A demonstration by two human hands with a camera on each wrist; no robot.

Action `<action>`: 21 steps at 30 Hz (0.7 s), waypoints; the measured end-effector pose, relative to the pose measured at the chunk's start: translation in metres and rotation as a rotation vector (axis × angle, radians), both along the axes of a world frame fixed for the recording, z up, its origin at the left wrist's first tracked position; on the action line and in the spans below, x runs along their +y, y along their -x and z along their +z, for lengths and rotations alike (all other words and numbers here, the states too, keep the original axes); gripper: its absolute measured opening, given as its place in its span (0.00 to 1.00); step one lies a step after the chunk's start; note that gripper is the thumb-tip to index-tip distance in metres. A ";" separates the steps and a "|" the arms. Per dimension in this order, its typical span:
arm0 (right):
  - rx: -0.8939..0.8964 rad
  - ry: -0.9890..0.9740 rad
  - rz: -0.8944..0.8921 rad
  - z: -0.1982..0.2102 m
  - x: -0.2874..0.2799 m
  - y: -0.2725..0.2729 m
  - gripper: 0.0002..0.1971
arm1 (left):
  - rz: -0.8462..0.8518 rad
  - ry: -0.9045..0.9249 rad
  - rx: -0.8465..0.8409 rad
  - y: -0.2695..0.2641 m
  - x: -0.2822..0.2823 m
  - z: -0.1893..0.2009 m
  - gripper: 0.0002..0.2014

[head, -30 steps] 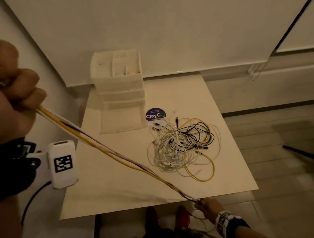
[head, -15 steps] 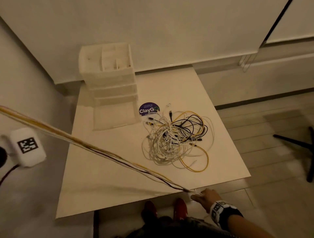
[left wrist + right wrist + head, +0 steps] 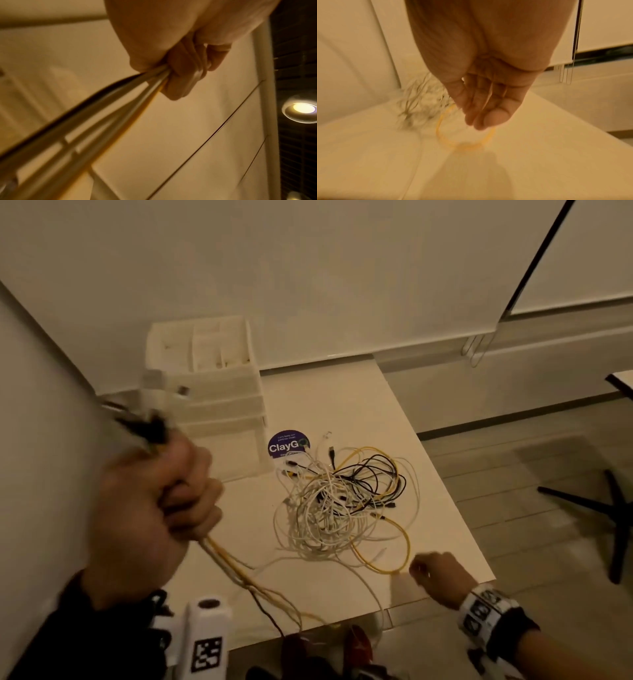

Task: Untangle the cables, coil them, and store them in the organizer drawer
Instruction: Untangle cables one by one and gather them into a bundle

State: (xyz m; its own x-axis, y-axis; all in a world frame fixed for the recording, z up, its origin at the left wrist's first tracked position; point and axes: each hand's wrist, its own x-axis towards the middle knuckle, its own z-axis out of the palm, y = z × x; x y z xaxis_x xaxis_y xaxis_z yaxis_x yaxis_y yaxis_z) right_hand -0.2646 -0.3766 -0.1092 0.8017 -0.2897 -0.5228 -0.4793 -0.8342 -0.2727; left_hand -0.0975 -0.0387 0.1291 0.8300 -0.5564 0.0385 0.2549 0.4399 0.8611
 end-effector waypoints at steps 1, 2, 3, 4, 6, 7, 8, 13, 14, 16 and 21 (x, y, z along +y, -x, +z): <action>-0.100 0.025 -0.037 0.006 -0.007 -0.020 0.10 | -0.088 -0.019 -0.027 0.010 -0.014 0.008 0.23; -0.166 0.047 -0.071 0.008 -0.012 -0.040 0.10 | -0.101 -0.036 -0.042 0.022 -0.031 0.012 0.24; -0.195 0.066 -0.106 0.006 -0.017 -0.059 0.10 | -0.087 -0.031 -0.013 0.020 -0.042 0.005 0.24; -0.188 0.076 -0.135 0.002 -0.020 -0.076 0.10 | -0.100 -0.025 -0.010 0.019 -0.047 -0.003 0.22; -0.124 0.095 -0.145 -0.012 -0.020 -0.101 0.12 | -0.063 -0.051 0.034 0.011 -0.058 -0.012 0.17; -0.081 0.113 -0.115 -0.022 -0.020 -0.108 0.13 | -0.030 -0.085 0.030 0.011 -0.064 -0.014 0.17; -0.031 0.134 -0.079 -0.032 -0.018 -0.111 0.14 | -0.018 -0.118 -0.004 0.010 -0.069 -0.016 0.17; 0.019 0.168 -0.061 -0.061 -0.014 -0.101 0.13 | 0.042 -0.207 -0.057 0.000 -0.079 -0.024 0.17; -0.016 0.140 -0.114 -0.059 -0.014 -0.098 0.10 | 0.062 -0.247 -0.092 -0.002 -0.079 -0.026 0.17; -0.144 -0.009 -0.313 -0.046 -0.018 -0.092 0.07 | 0.086 -0.324 -0.159 -0.004 -0.079 -0.029 0.16; -0.433 -0.970 -0.759 0.073 -0.008 -0.079 0.09 | 0.116 -0.352 -0.053 -0.014 -0.080 -0.028 0.15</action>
State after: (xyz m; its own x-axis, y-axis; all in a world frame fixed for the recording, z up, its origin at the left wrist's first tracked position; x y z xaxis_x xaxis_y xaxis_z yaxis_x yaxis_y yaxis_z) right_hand -0.1853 -0.3847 -0.0360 0.7609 -0.3949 -0.5148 -0.4628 0.2259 -0.8572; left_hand -0.0836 -0.1188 0.1012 0.8903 -0.4454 -0.0942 0.1720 0.1375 0.9755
